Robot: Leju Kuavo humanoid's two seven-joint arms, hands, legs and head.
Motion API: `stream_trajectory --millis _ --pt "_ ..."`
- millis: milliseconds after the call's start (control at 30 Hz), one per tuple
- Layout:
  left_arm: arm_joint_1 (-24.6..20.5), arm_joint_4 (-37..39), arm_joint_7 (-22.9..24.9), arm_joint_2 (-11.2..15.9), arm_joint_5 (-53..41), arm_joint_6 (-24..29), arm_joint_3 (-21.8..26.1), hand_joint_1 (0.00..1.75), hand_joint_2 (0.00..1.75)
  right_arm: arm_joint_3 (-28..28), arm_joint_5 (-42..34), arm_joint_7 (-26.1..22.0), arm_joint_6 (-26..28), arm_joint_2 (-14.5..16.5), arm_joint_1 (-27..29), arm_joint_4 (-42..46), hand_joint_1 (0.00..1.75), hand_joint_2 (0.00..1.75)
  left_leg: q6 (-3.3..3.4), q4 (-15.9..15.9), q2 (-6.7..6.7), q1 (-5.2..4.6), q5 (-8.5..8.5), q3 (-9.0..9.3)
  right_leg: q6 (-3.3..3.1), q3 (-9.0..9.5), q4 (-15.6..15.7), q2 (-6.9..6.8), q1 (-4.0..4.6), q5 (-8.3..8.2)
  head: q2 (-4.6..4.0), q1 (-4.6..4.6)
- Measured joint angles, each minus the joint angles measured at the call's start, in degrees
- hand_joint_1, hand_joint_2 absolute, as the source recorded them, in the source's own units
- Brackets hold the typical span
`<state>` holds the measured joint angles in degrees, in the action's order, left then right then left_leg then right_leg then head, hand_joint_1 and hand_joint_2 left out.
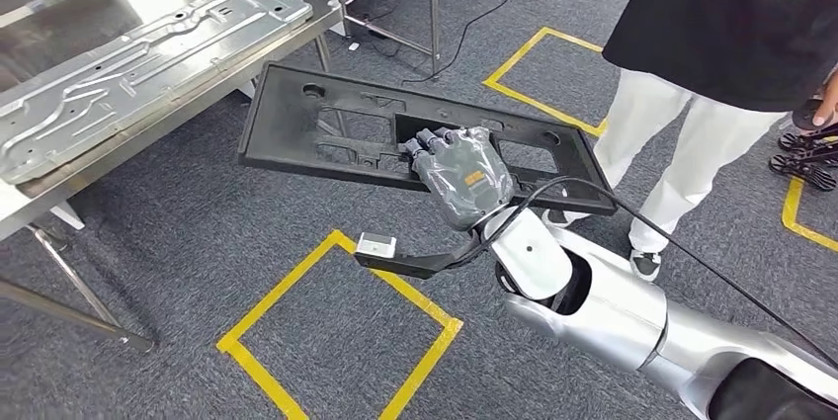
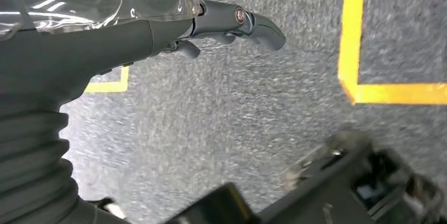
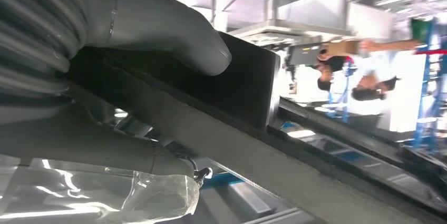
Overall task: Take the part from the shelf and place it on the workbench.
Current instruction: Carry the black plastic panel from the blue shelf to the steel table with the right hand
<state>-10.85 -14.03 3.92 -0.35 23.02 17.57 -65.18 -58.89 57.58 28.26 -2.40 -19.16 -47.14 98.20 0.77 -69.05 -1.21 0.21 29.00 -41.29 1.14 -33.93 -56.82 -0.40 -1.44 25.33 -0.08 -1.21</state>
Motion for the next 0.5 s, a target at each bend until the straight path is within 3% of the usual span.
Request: stream_trajectory --millis 33,67,100,133,200,233,267,333,367,433,467,500 --pt "-0.10 0.00 -0.01 0.00 -0.01 0.03 0.02 0.00 1.75 -0.01 0.01 -0.01 0.00 -0.03 0.04 0.00 1.75 1.75 -0.06 -3.06 0.48 0.04 0.90 -1.54 -0.06 0.05 -0.01 -0.76 0.11 0.10 -0.01 -0.01" --pt "-0.15 0.00 -0.01 0.00 -0.02 0.05 0.05 0.00 1.75 -0.02 0.01 -0.01 0.00 -0.04 0.08 0.00 1.75 1.75 -0.02 -4.01 0.66 0.04 0.78 -2.07 -0.09 0.15 -0.01 -1.48 0.20 0.23 -0.01 -0.01" --pt "-0.15 0.00 0.00 0.00 -0.03 0.08 0.07 0.00 1.75 -0.03 0.01 -0.02 0.00 -0.03 0.10 0.01 1.75 1.75 0.16 -2.50 0.84 0.00 -0.37 -1.32 -0.08 0.33 -0.01 -2.17 0.28 0.39 -0.01 -0.02" --pt "-0.07 0.00 0.02 0.01 -0.08 0.07 0.08 0.00 1.75 -0.02 0.01 -0.02 0.00 -0.02 0.11 0.04 1.75 1.75 0.51 1.21 1.31 -0.14 -2.31 0.59 -0.05 0.64 0.01 -2.84 0.38 0.59 -0.01 -0.02" --pt "0.13 0.00 0.05 0.09 -0.17 0.02 0.08 0.00 1.75 0.04 0.01 0.01 0.00 -0.02 0.07 0.11 1.75 1.75 1.54 9.73 3.87 -0.96 -5.36 4.94 0.10 1.26 0.11 -4.10 0.63 1.00 -0.01 0.00" --pt "0.16 0.00 0.05 0.14 -0.24 0.00 0.08 0.00 1.75 0.07 0.01 0.02 0.00 -0.03 0.05 0.14 1.75 1.75 1.99 12.29 4.91 -1.43 -5.98 6.24 0.24 1.44 0.18 -4.68 0.74 1.15 0.00 0.01" --pt "0.17 0.00 0.05 0.19 -0.28 0.00 0.08 0.00 1.75 0.07 0.00 0.02 0.00 -0.03 0.06 0.15 1.75 1.75 2.27 13.36 5.45 -1.81 -5.96 6.70 0.42 1.54 0.26 -5.26 0.83 1.26 0.00 0.01" --pt "0.32 0.00 0.07 0.22 -0.35 -0.01 0.09 0.00 1.75 0.08 -0.01 0.01 0.00 0.01 0.08 0.19 1.75 1.75 2.55 13.73 4.27 -1.80 -6.13 6.86 0.95 1.76 0.41 -6.21 0.93 1.49 0.01 0.02" --pt "0.47 0.00 0.09 0.23 -0.36 -0.01 0.09 0.00 1.75 0.11 -0.01 0.02 0.00 0.03 0.10 0.21 1.75 1.75 2.69 14.05 3.52 -1.58 -6.30 7.04 1.25 1.83 0.13 -5.57 0.88 1.83 0.00 0.03" --pt "0.55 0.00 0.15 0.27 -0.36 -0.01 0.10 0.00 1.75 0.19 0.00 0.07 0.01 0.01 0.06 0.31 1.75 1.75 3.12 14.60 2.12 -1.04 -6.63 7.60 1.67 0.51 -3.24 -2.59 0.73 3.82 0.01 0.08" --pt "0.47 0.00 0.16 0.25 -0.36 -0.02 0.10 0.00 1.75 0.20 0.00 0.09 0.01 -0.06 0.10 0.33 1.75 1.75 3.27 14.66 1.37 -0.98 -6.63 7.69 1.75 -1.20 -6.73 -0.98 0.63 5.39 0.01 0.11" --pt "0.37 0.00 0.17 0.21 -0.37 -0.04 0.11 0.00 1.75 0.20 -0.01 0.11 0.00 -0.12 0.19 0.36 1.75 1.75 3.41 14.64 0.60 -0.92 -6.62 7.74 1.81 -3.41 -10.82 -0.21 0.60 6.98 0.01 0.13"
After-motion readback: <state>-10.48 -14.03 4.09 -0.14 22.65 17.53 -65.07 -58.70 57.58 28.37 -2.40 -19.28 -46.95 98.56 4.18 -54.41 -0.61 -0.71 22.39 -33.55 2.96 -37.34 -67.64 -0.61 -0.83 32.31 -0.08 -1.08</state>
